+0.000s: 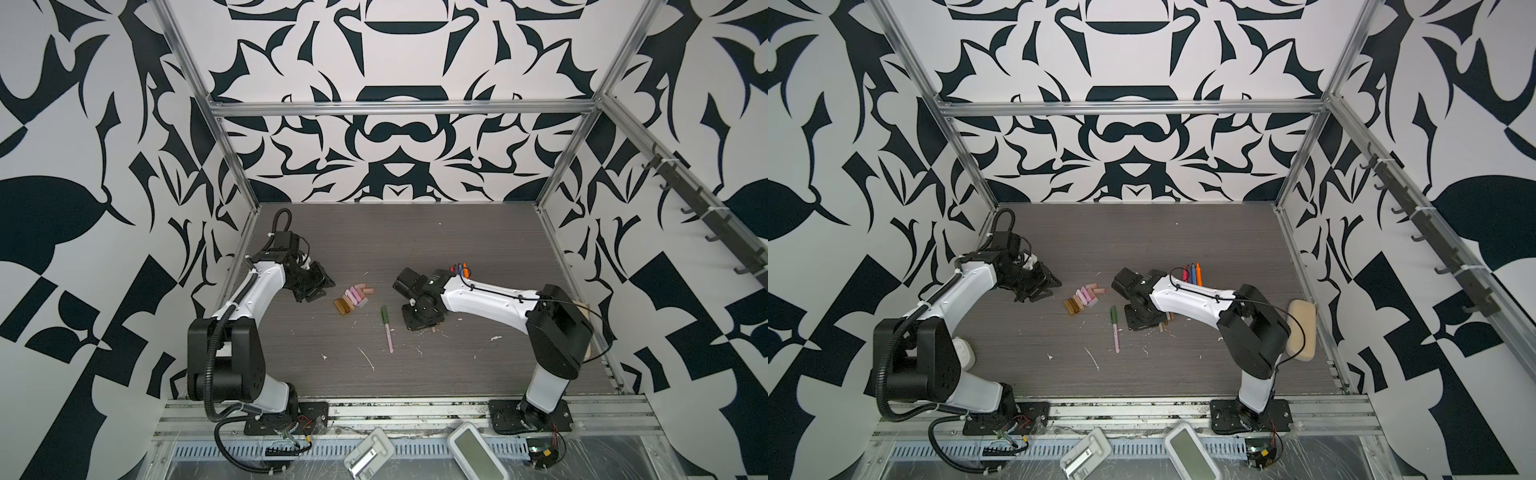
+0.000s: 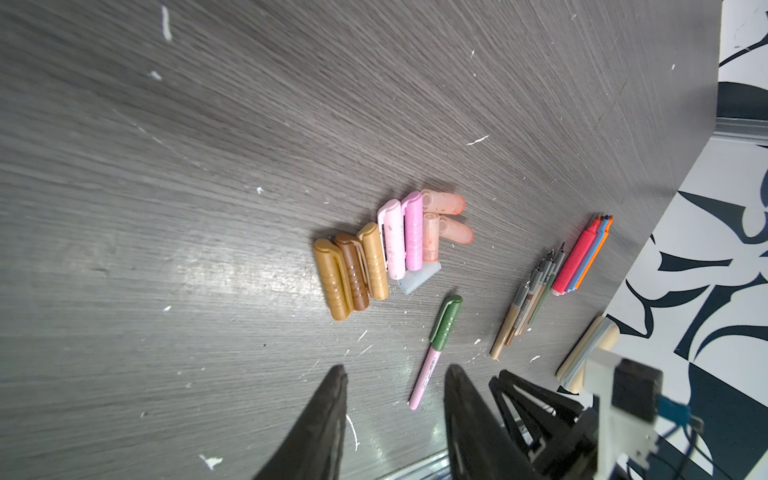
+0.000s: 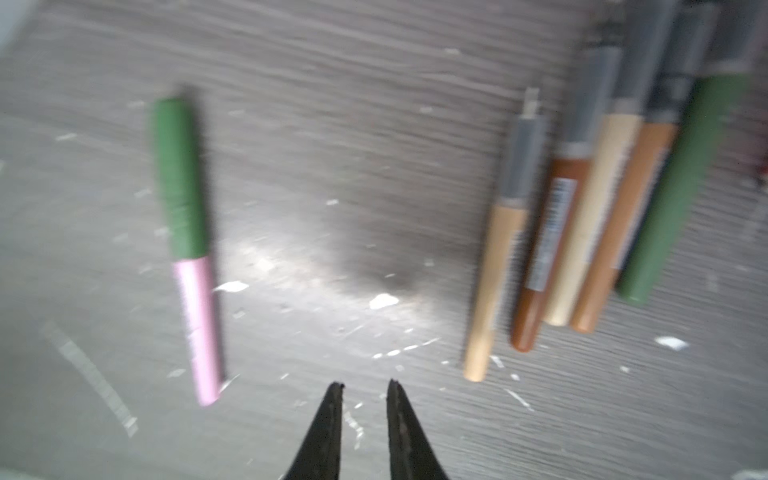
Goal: Open the pen caps
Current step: 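Move the right gripper to the green-capped pink pen and close on it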
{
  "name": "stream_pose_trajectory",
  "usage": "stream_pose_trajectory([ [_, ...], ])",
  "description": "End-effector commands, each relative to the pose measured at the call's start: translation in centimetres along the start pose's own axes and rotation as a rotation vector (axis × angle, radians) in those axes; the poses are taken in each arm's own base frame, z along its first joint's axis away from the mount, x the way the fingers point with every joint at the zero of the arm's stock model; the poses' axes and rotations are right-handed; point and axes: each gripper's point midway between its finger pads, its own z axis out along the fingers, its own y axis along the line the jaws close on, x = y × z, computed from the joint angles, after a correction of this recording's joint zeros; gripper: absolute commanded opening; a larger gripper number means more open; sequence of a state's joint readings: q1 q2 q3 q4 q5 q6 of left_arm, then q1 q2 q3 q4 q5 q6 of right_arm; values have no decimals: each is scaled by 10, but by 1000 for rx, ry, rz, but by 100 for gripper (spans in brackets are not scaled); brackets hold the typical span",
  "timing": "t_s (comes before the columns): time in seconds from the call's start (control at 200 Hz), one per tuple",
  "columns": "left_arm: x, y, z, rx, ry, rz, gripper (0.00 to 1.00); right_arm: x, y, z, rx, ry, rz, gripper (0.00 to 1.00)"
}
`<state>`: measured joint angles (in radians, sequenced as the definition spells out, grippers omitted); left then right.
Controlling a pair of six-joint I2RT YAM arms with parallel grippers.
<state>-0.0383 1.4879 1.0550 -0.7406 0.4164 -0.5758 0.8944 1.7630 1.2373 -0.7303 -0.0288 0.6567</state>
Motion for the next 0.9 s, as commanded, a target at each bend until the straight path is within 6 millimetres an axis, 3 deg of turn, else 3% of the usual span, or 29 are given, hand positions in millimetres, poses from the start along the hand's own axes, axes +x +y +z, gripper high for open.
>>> stream_pose_trajectory([
  [0.0, 4, 4, 4, 2, 29, -12, 42, -3, 37, -12, -156, -30, -6, 25],
  [0.46, 6, 2, 1, 10, 25, -20, 42, 33, 76, 20, -22, 71, -81, 23],
  [0.895, 10, 1, -5, 3, 30, -1, 42, 38, 65, 28, 60, 106, -82, 24],
])
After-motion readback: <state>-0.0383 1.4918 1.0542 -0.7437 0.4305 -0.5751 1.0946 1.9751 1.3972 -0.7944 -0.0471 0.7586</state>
